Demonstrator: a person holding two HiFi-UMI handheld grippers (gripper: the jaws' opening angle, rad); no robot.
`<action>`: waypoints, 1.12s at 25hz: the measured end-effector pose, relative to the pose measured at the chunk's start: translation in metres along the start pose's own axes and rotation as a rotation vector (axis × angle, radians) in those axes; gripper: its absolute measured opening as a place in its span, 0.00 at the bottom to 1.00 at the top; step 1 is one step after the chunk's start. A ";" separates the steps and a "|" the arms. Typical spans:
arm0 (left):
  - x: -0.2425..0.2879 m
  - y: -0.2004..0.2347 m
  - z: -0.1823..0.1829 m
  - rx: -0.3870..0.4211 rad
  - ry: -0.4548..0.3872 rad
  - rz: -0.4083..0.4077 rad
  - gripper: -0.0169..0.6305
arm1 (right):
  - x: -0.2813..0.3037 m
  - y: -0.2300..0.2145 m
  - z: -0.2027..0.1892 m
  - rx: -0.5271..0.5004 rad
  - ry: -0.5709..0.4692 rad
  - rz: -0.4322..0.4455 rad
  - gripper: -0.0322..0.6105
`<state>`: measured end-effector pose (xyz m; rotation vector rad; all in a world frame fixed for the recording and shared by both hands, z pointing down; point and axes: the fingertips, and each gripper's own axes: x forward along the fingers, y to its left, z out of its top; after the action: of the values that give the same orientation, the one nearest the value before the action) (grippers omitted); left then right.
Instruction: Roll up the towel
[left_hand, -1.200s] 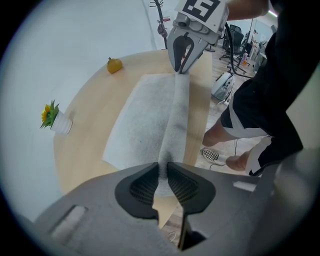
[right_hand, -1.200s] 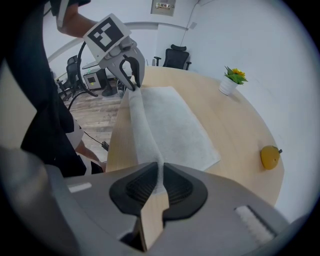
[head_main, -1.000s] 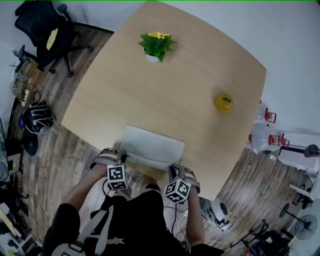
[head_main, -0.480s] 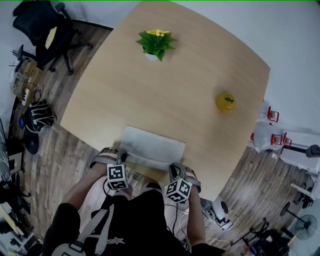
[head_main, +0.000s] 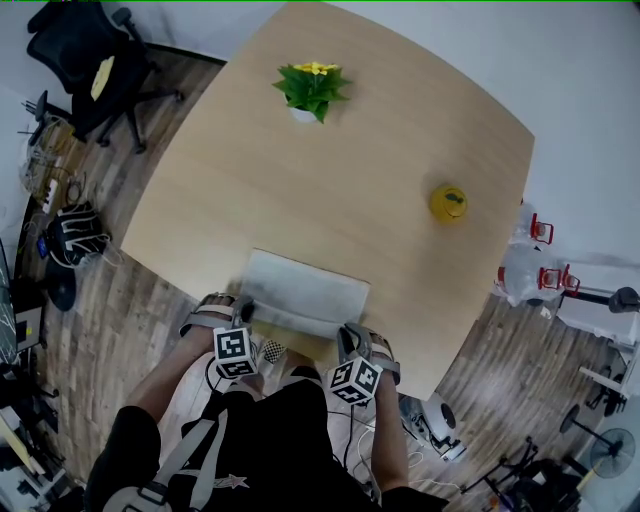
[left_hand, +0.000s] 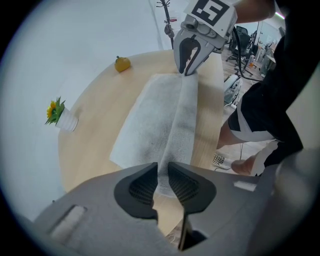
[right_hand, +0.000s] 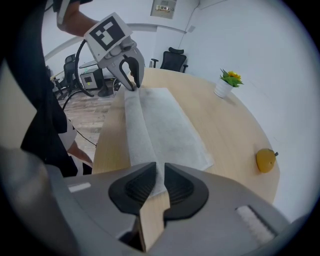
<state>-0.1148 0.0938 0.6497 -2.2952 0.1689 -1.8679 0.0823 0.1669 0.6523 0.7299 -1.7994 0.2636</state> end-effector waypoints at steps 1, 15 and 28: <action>-0.002 0.001 0.001 -0.007 -0.009 0.011 0.15 | -0.003 -0.001 0.001 -0.002 -0.003 -0.012 0.15; -0.040 0.007 -0.001 -0.019 -0.062 0.144 0.22 | -0.037 0.011 0.008 -0.027 -0.040 -0.112 0.22; -0.037 -0.032 0.001 0.014 -0.088 0.097 0.26 | -0.032 0.040 0.002 -0.037 -0.026 -0.099 0.25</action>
<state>-0.1220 0.1323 0.6203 -2.3107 0.2500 -1.7128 0.0626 0.2083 0.6296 0.7965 -1.7824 0.1549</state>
